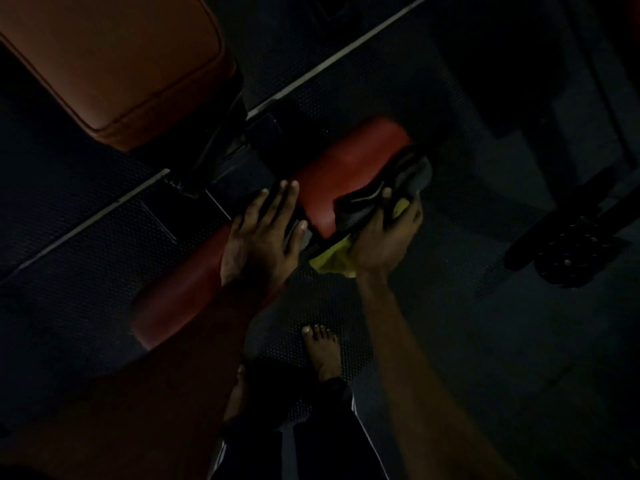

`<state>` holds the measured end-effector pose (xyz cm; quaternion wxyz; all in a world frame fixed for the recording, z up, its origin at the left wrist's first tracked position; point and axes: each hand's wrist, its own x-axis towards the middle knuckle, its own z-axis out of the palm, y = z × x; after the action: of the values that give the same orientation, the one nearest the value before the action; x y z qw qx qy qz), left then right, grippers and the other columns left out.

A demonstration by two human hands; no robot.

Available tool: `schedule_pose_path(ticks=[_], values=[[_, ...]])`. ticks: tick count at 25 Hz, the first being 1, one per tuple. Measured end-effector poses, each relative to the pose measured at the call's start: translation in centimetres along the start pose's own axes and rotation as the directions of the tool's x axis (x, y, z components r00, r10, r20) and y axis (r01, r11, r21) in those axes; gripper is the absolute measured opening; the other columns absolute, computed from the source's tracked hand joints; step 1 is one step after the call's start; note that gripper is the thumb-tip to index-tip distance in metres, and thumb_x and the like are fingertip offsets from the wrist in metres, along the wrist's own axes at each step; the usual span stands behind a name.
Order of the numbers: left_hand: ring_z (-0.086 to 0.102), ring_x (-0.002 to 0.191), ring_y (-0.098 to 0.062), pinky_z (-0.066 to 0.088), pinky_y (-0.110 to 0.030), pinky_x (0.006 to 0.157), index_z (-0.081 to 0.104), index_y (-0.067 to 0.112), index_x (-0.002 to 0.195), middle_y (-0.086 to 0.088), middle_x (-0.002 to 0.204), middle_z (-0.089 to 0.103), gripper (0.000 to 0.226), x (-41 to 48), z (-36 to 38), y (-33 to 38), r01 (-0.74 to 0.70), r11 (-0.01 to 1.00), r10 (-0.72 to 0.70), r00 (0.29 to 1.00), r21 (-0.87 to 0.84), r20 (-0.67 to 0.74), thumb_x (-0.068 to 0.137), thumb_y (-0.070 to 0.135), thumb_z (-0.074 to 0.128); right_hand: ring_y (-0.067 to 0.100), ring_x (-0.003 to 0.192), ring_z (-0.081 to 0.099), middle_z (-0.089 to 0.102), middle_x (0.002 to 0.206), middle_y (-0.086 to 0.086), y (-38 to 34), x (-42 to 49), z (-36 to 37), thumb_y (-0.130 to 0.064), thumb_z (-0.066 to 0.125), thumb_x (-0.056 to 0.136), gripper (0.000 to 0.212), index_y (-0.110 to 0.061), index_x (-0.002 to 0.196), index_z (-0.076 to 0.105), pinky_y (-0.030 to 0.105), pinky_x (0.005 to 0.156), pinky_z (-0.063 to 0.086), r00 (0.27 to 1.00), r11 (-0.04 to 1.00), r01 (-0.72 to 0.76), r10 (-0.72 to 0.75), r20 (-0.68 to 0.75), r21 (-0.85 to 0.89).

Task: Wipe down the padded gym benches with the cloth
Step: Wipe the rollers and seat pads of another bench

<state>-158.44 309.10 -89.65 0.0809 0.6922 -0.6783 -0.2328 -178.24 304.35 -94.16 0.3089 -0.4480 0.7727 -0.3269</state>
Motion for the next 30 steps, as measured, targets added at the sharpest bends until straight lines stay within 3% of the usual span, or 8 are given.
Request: schedule_pose_path(ticks=[2, 5, 8, 12, 15, 19, 26, 30], values=[[0.029, 0.148, -0.02, 0.03, -0.041, 0.115, 0.023, 0.024, 0.159, 0.005, 0.162, 0.032, 0.061, 0.0, 0.0, -0.1, 0.001, 1.0, -0.001, 1.0, -0.003, 0.005, 0.104, 0.05, 0.033, 0.032, 0.146, 0.036, 0.035, 0.159, 0.016, -5.5, -0.9, -0.8, -0.04, 0.05, 0.098, 0.061, -0.007, 0.149, 0.045, 0.041, 0.113, 0.039, 0.967, 0.973, -0.003, -0.055, -0.25, -0.229], [0.029, 0.148, -0.021, 0.03, -0.043, 0.115, 0.023, 0.024, 0.159, 0.004, 0.162, 0.032, 0.061, 0.0, -0.2, -0.1, -0.01, 1.0, 0.009, 1.0, 0.006, 0.019, 0.104, 0.048, 0.035, 0.042, 0.151, 0.022, 0.036, 0.161, 0.011, -7.1, -0.3, -1.9, -0.023, 0.064, 0.089, 0.059, -0.01, 0.145, 0.051, 0.056, 0.117, 0.027, 0.964, 0.857, 0.252, -0.262, 0.042, -0.449], [0.029, 0.147, -0.021, 0.03, -0.042, 0.114, 0.021, 0.023, 0.159, 0.003, 0.162, 0.031, 0.06, 0.4, -0.2, 0.2, 0.008, 1.0, -0.008, 1.0, 0.025, 0.005, 0.105, 0.045, 0.034, 0.038, 0.154, 0.015, 0.035, 0.162, 0.002, -9.4, 2.8, -2.1, -0.029, 0.066, 0.09, 0.062, -0.018, 0.148, 0.047, 0.058, 0.117, 0.023, 0.914, 0.615, 0.406, -0.267, 0.305, -0.676], [0.033, 0.145, -0.024, 0.032, -0.043, 0.115, 0.026, 0.021, 0.158, 0.0, 0.161, 0.034, 0.058, 0.3, 0.2, -0.6, -0.017, 0.999, 0.016, 1.0, 0.033, 0.014, 0.105, 0.044, 0.027, 0.039, 0.15, 0.022, 0.043, 0.153, 0.006, -12.4, 5.1, -0.7, -0.043, 0.058, 0.091, 0.062, -0.016, 0.145, 0.047, 0.055, 0.116, 0.024, 0.827, 0.403, 0.56, -0.226, 0.514, -0.724], [0.042, 0.138, -0.029, 0.036, -0.045, 0.111, 0.039, 0.015, 0.152, -0.007, 0.158, 0.039, 0.058, 0.6, -0.2, -0.6, -0.015, 0.999, 0.017, 0.999, -0.033, 0.037, 0.102, 0.042, 0.029, 0.038, 0.148, 0.025, 0.046, 0.149, 0.007, -13.4, 4.0, -0.2, -0.047, 0.055, 0.091, 0.062, -0.017, 0.144, 0.047, 0.057, 0.115, 0.023, 0.802, 0.368, 0.593, -0.19, 0.566, -0.716], [0.048, 0.128, -0.037, 0.036, -0.054, 0.104, 0.05, 0.015, 0.144, -0.011, 0.153, 0.044, 0.054, -2.4, -1.7, -2.0, 0.109, 0.994, -0.109, 0.994, 0.023, -0.009, 0.098, 0.042, 0.038, 0.037, 0.149, 0.025, 0.044, 0.153, 0.011, -12.4, 3.1, -1.3, -0.051, 0.051, 0.095, 0.063, -0.018, 0.148, 0.045, 0.054, 0.11, 0.029, 0.614, 0.244, 0.788, -0.244, 0.751, -0.566], [0.032, 0.145, -0.035, 0.024, -0.05, 0.118, 0.027, 0.019, 0.157, -0.011, 0.162, 0.03, 0.072, -6.2, -2.0, -4.5, 0.115, 0.991, -0.123, 0.984, 0.066, 0.131, 0.097, 0.059, 0.02, 0.037, 0.138, 0.04, 0.05, 0.144, 0.009, -14.1, 7.5, 1.6, -0.05, 0.053, 0.093, 0.053, -0.018, 0.135, 0.057, 0.053, 0.11, 0.031, 0.803, 0.343, 0.584, -0.116, 0.584, -0.736], [0.02, 0.151, -0.033, 0.017, -0.051, 0.12, 0.014, 0.027, 0.161, -0.006, 0.166, 0.017, 0.101, -6.1, -3.0, -4.5, 0.172, 0.985, -0.172, 0.95, 0.024, 0.26, 0.078, 0.084, 0.021, 0.039, 0.149, 0.027, 0.053, 0.145, 0.011, -12.9, 2.6, 0.8, -0.05, 0.053, 0.091, 0.055, -0.015, 0.134, 0.058, 0.054, 0.112, 0.028, 0.685, 0.304, 0.724, -0.213, 0.697, -0.619]])
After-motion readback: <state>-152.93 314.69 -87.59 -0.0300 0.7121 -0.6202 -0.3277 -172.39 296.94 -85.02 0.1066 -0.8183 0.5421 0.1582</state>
